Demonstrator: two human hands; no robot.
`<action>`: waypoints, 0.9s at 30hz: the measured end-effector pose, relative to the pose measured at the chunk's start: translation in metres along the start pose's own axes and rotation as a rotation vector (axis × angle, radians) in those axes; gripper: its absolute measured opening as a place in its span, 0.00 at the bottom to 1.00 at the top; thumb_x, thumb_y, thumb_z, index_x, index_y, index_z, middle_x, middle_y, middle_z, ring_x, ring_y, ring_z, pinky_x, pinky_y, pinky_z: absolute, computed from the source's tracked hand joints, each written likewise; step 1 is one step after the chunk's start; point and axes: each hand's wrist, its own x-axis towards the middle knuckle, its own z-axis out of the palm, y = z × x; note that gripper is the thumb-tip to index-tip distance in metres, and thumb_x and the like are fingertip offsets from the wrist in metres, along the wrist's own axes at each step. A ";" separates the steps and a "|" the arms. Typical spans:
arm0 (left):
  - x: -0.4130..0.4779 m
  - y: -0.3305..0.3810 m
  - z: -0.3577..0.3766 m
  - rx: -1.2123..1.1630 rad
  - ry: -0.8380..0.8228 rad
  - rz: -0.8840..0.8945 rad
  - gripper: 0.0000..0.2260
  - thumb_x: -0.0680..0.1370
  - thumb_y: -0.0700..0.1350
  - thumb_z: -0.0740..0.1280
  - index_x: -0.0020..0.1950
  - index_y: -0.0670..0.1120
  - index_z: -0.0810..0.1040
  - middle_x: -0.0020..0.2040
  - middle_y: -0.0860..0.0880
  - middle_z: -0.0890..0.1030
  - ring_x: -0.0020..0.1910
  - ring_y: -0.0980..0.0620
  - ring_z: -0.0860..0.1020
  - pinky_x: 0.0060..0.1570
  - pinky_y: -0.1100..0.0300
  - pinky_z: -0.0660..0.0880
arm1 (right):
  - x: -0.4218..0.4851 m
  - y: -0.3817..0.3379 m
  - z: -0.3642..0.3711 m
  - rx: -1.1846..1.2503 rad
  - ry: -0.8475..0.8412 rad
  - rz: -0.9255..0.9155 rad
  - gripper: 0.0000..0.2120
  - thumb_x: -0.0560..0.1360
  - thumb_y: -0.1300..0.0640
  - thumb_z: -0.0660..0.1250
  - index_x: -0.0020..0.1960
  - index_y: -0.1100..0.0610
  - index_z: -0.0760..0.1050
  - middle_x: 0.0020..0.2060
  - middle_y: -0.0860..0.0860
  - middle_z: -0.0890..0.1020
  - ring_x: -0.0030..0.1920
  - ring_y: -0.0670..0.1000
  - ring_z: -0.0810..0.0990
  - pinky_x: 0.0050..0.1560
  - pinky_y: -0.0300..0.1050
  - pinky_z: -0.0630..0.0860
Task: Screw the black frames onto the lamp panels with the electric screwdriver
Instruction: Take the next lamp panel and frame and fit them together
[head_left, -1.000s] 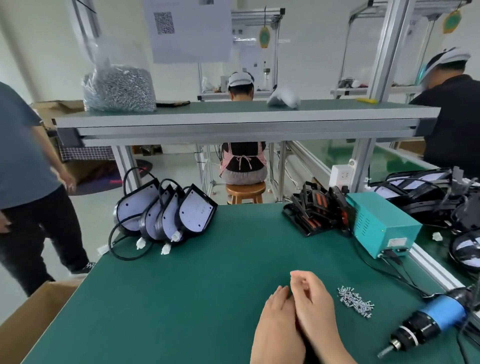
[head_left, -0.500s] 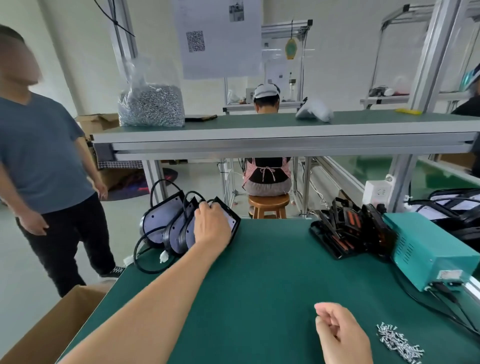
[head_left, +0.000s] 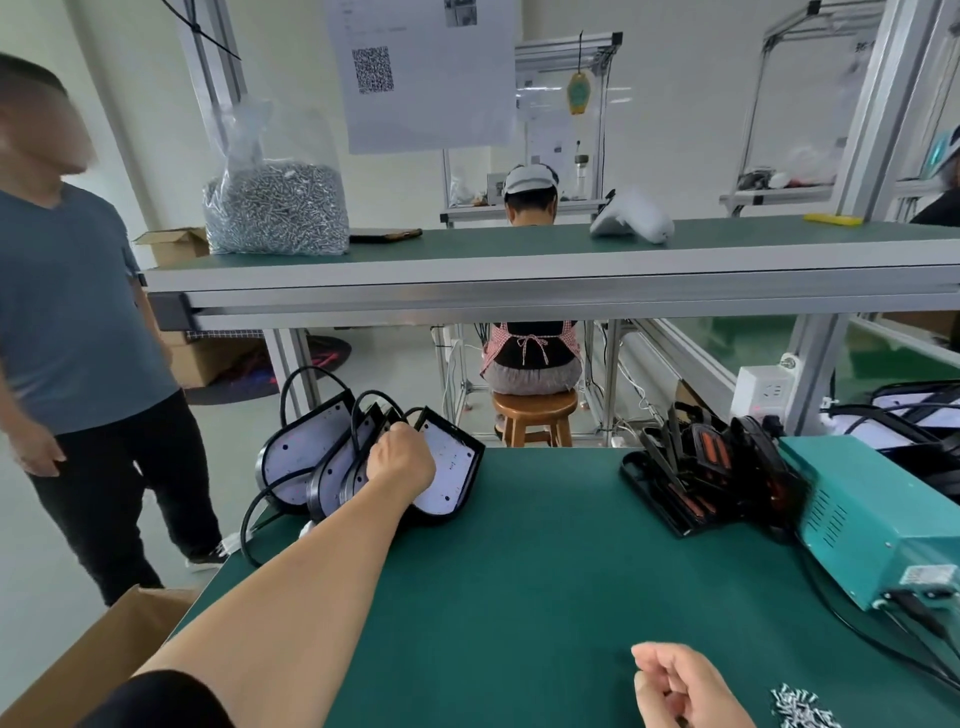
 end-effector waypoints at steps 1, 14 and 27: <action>0.003 -0.001 0.000 -0.047 -0.009 -0.019 0.18 0.78 0.37 0.64 0.67 0.37 0.70 0.63 0.40 0.78 0.62 0.40 0.77 0.58 0.51 0.75 | 0.000 0.000 0.000 -0.005 0.002 0.005 0.18 0.67 0.71 0.75 0.42 0.47 0.82 0.38 0.46 0.83 0.38 0.41 0.79 0.39 0.27 0.73; -0.011 0.002 0.019 -0.247 -0.103 -0.091 0.16 0.79 0.36 0.58 0.66 0.34 0.70 0.60 0.36 0.79 0.57 0.38 0.80 0.48 0.49 0.79 | -0.005 -0.006 0.006 0.042 0.100 0.067 0.21 0.68 0.72 0.73 0.37 0.45 0.81 0.38 0.39 0.80 0.38 0.49 0.77 0.38 0.32 0.72; -0.162 0.001 0.043 -0.628 -0.313 0.065 0.05 0.77 0.40 0.59 0.44 0.44 0.63 0.41 0.48 0.68 0.36 0.51 0.63 0.34 0.58 0.60 | -0.007 -0.025 -0.009 0.176 0.011 0.173 0.08 0.80 0.63 0.67 0.50 0.50 0.79 0.49 0.47 0.82 0.44 0.40 0.79 0.48 0.30 0.72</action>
